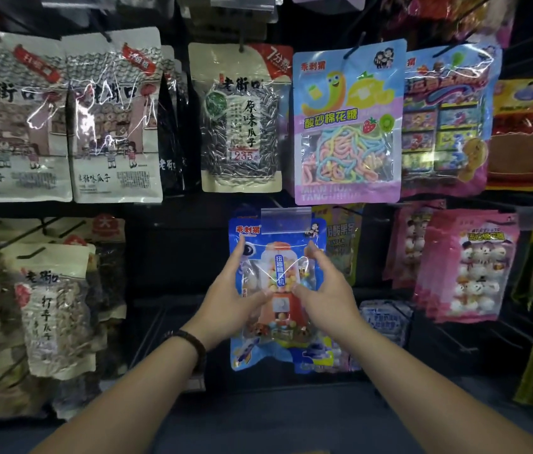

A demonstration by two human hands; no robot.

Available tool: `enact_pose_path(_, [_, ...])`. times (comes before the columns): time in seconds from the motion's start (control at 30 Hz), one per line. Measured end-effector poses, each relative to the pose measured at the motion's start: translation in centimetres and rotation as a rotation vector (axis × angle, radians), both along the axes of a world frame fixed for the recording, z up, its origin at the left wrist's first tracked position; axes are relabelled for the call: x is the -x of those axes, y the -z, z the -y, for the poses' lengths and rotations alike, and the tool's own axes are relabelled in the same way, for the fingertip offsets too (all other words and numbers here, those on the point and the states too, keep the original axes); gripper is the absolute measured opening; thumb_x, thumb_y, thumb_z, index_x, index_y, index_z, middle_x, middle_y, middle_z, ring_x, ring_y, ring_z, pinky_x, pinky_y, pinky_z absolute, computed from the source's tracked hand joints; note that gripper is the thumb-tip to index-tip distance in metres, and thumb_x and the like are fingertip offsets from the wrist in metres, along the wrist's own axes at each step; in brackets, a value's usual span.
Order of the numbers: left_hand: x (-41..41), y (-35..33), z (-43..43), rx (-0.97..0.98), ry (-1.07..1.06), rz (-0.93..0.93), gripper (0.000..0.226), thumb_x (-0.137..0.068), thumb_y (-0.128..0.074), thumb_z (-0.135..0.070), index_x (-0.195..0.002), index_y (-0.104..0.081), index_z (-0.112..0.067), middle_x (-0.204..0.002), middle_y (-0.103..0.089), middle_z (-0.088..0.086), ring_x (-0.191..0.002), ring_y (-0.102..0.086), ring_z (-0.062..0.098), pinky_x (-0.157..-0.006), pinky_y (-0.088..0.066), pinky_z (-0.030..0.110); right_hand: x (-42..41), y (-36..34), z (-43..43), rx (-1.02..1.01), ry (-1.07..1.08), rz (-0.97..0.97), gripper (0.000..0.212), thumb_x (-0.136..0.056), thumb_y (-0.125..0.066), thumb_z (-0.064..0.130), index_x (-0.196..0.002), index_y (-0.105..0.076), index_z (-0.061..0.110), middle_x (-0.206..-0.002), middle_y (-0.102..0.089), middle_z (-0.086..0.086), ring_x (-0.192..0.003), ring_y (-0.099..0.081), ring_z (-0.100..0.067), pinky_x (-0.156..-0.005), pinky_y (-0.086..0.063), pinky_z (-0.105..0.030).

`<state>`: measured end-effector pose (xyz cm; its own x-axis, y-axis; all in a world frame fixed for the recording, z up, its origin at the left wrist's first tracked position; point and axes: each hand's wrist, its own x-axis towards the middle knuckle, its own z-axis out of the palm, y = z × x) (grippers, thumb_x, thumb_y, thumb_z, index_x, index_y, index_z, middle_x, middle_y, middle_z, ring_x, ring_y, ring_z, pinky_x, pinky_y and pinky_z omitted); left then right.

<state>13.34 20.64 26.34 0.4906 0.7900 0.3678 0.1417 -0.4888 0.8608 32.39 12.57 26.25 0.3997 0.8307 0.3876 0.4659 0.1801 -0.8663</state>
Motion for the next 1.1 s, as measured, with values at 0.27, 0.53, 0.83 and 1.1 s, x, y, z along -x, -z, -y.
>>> enact_pose_path(0.27, [-2.1,-2.2,-3.8,0.085,-0.037,-0.134,0.115,-0.089,-0.084,-0.016,-0.166,-0.004,-0.046,-0.155,-0.039,-0.018,-0.135,-0.051,0.009,-0.105,-0.054,0.035,-0.4,-2.5,-4.1,0.146,0.065,0.122,0.091,-0.096,-0.074,0.015,-0.168,-0.019,0.033,-0.161,-0.047,0.006,-0.122,-0.063,-0.023,-0.083,-0.053,-0.028])
enact_pose_path(0.53, [-1.0,-0.4,-4.9,0.069,-0.1,-0.225,0.128,-0.054,-0.085,-0.053,-0.151,-0.005,-0.075,-0.152,-0.048,0.006,-0.128,-0.06,0.03,-0.111,-0.052,0.054,-1.6,-1.5,-3.6,0.195,0.112,0.215,0.076,-0.098,-0.07,0.016,-0.155,-0.032,0.05,-0.135,-0.029,-0.001,-0.079,-0.065,-0.021,-0.063,-0.055,-0.027])
enact_pose_path(0.83, [4.9,2.6,4.9,0.048,-0.056,-0.41,0.062,-0.09,-0.083,-0.03,-0.145,-0.056,-0.036,-0.122,-0.061,-0.014,-0.096,-0.068,0.002,-0.09,-0.057,0.025,1.4,4.5,2.9,0.107,0.155,0.247,0.04,-0.098,-0.069,0.021,-0.135,-0.059,0.033,-0.13,-0.053,0.003,-0.118,-0.056,-0.013,-0.095,-0.044,-0.029])
enact_pose_path(1.1, [10.7,11.9,14.7,0.134,0.035,-0.674,0.014,-0.097,-0.074,-0.033,-0.111,-0.075,-0.032,-0.102,-0.077,-0.014,-0.089,-0.07,-0.003,-0.076,-0.055,0.014,6.4,19.4,9.2,0.37,0.007,-0.124,0.015,-0.094,-0.072,0.009,-0.098,-0.075,0.023,-0.075,-0.068,0.007,-0.057,-0.058,0.005,-0.062,-0.045,-0.018])
